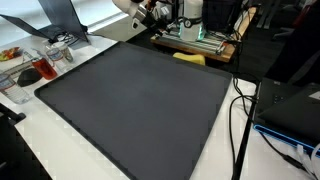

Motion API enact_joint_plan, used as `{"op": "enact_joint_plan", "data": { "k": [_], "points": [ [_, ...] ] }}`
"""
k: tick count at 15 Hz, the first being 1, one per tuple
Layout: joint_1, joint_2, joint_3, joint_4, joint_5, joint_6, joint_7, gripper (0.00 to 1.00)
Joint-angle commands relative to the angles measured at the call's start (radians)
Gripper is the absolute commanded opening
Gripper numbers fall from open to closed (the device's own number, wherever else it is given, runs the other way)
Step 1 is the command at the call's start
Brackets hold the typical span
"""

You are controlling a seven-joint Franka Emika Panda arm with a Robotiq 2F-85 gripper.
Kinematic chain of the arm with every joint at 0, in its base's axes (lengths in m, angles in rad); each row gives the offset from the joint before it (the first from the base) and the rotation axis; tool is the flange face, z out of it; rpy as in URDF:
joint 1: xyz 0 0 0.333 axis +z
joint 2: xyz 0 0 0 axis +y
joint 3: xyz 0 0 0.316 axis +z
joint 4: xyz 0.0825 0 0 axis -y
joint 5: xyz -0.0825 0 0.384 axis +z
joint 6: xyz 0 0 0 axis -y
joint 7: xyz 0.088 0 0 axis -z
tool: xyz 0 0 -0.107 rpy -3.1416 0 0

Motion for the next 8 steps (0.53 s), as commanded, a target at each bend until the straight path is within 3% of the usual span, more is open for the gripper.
{"op": "enact_joint_plan", "data": {
  "k": [1, 3, 4, 8],
  "points": [
    [-0.013, -0.051, 0.001, -0.104, 0.028, 0.037, -0.116, 1.00],
    [-0.017, -0.094, -0.002, -0.178, 0.043, 0.084, -0.208, 1.00],
    [-0.015, -0.031, 0.002, -0.096, 0.077, 0.089, -0.260, 1.00],
    [0.016, -0.049, 0.031, -0.099, 0.184, 0.260, -0.326, 1.00]
  ]
}}
